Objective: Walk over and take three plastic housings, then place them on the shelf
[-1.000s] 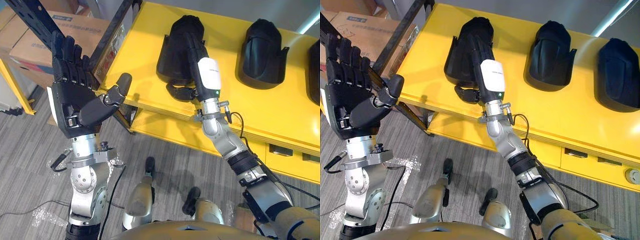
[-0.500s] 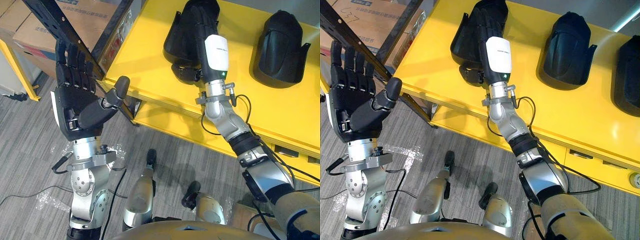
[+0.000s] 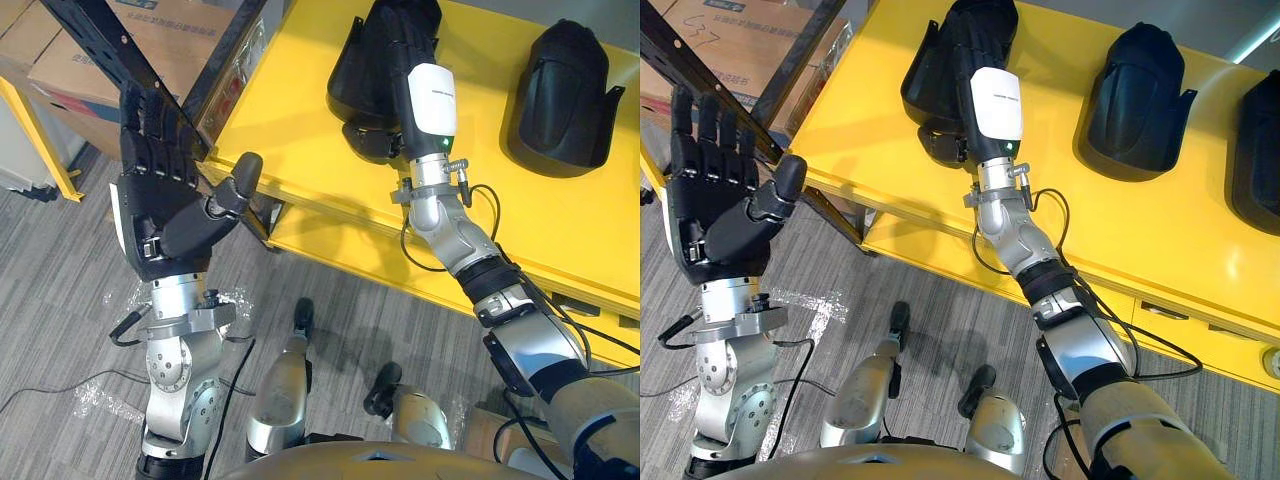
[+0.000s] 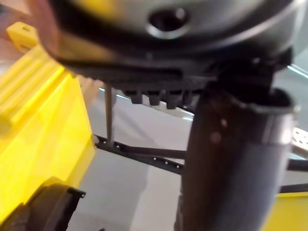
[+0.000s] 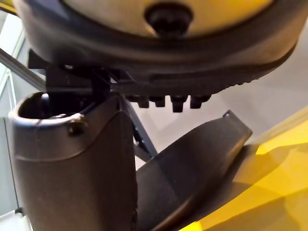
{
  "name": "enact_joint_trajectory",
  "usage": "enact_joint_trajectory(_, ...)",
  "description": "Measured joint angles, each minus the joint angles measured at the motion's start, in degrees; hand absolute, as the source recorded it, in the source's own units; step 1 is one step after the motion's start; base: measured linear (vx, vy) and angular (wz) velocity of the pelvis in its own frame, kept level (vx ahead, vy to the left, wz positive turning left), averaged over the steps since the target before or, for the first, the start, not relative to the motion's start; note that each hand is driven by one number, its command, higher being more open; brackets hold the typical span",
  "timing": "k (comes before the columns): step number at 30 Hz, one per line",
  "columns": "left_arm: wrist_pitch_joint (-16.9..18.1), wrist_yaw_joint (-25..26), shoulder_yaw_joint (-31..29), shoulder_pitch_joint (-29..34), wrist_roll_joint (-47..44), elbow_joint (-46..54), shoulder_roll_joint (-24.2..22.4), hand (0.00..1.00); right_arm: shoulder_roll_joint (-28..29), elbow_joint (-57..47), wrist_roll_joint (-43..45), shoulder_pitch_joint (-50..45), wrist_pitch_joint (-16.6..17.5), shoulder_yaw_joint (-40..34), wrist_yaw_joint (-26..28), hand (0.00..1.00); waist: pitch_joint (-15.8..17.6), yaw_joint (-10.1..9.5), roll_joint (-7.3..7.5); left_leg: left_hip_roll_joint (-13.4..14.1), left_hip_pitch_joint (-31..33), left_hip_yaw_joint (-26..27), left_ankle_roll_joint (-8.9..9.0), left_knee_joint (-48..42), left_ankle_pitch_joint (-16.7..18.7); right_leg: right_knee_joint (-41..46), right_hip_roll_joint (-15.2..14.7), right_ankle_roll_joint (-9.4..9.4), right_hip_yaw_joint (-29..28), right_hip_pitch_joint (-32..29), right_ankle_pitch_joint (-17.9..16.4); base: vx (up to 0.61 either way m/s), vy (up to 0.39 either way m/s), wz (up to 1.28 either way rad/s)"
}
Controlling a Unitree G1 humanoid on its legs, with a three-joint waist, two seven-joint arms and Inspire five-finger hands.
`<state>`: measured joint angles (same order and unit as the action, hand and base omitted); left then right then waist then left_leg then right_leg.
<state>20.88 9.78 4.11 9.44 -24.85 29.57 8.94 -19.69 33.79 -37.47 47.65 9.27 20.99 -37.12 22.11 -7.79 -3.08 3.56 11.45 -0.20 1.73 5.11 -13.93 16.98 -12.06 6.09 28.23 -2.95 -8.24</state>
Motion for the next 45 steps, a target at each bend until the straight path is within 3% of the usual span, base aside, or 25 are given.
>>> enact_joint_trajectory(14,-1.07,-0.09,0.83,0.04,-0.03,-0.20,0.02,1.00,-0.80,0.70,0.26,-0.10,0.38,-0.25,0.22,1.00,0.30,0.00,-0.67,-0.57,-1.17,0.22,0.02,0.02,0.13,0.04,-0.67,0.19,-0.05,1.15,0.11,0.01,-0.060,0.00)
enact_joint_trajectory(17,-1.07,-1.14,0.82,0.19,-0.02,-0.25,0.08,1.00,-0.79,-6.57,0.64,-6.05,0.14,-3.20,0.18,1.00,0.25,-0.13,-0.74,-0.89,-1.84,0.47,-0.25,0.03,0.50,-0.60,-1.02,0.78,0.00,2.08,0.47,0.04,-0.048,0.02)
enact_joint_trajectory(20,-1.05,-1.75,0.57,0.43,0.04,-0.32,0.51,1.00,-0.73,-20.72,2.08,-17.64,0.11,-7.09,0.16,1.00,-0.26,0.41,-0.85,-1.35,-2.98,1.38,-0.60,0.03,1.17,-2.71,-1.31,1.96,-0.28,3.80,1.26,0.08,-0.041,-0.06)
enact_joint_trajectory(24,-1.06,-2.50,0.54,1.99,0.28,-0.41,1.28,1.00,-0.74,-31.54,2.81,-27.62,0.75,-10.38,1.22,1.00,-2.84,3.06,-0.28,-2.13,-5.00,2.78,-0.72,0.03,1.04,-5.15,-1.76,2.70,-0.50,6.58,1.78,0.11,-0.044,-0.06)
enact_joint_trajectory(26,-1.07,-2.58,0.36,2.76,0.54,-0.40,1.32,1.00,-0.69,-36.80,6.05,-33.49,3.21,-13.80,2.44,1.00,-5.30,3.35,-0.08,-2.26,-5.34,4.13,-0.69,0.03,1.12,-6.36,-1.68,2.90,-0.35,7.43,1.95,0.06,-0.040,-0.04)
enact_joint_trajectory(27,-1.06,-1.71,-0.84,3.10,1.98,-0.39,1.30,1.00,-0.69,-40.23,8.84,-36.96,6.15,-16.61,3.51,1.00,-6.26,3.49,0.02,-2.08,-6.27,5.09,-0.41,0.04,1.34,-6.91,-1.45,2.87,-0.55,8.42,1.98,0.05,-0.053,-0.11)
enact_joint_trajectory(31,-1.08,2.76,-6.80,5.72,8.07,-0.28,1.25,1.00,-0.73,-47.25,13.36,-43.35,11.08,-24.27,6.94,1.00,-9.16,4.92,0.26,-0.97,-7.79,6.60,0.19,0.07,2.54,-8.38,0.00,2.29,-1.98,9.59,2.49,-0.02,-0.056,-0.21)
enact_joint_trajectory(34,-1.10,6.59,-13.00,8.15,11.59,-0.28,1.01,1.00,-0.68,-50.23,15.31,-48.90,11.57,-31.74,8.00,1.00,-11.52,5.51,0.71,-0.16,-8.00,7.64,0.36,0.07,3.51,-10.16,1.01,2.02,-2.70,9.90,2.94,-0.03,-0.049,-0.22)
enact_joint_trajectory(38,-0.48,15.58,-29.66,13.48,15.30,-0.76,-0.94,1.00,2.30,-49.70,18.31,-58.63,10.64,-47.04,7.54,1.00,-12.89,6.72,1.74,0.76,-8.05,9.14,0.84,0.06,3.79,-12.31,1.99,1.43,-4.21,9.79,3.67,0.00,-0.036,-0.19)
enact_joint_trajectory(42,6.81,23.62,-41.17,16.42,14.15,-4.48,-7.13,1.00,9.60,-42.46,25.41,-66.03,10.58,-58.40,3.63,1.00,-15.34,7.51,2.62,0.94,-8.09,10.30,0.93,0.05,3.82,-13.13,2.25,1.70,-5.21,9.56,4.28,0.05,-0.032,-0.15)
enact_joint_trajectory(45,10.94,24.28,-43.13,18.01,12.00,-7.71,-9.94,1.00,13.53,-34.99,29.57,-67.38,10.60,-62.57,1.63,1.00,-16.54,8.14,2.44,1.09,-8.98,10.80,1.20,0.06,4.07,-13.16,2.31,1.56,-5.69,10.06,4.19,0.03,-0.027,-0.10)
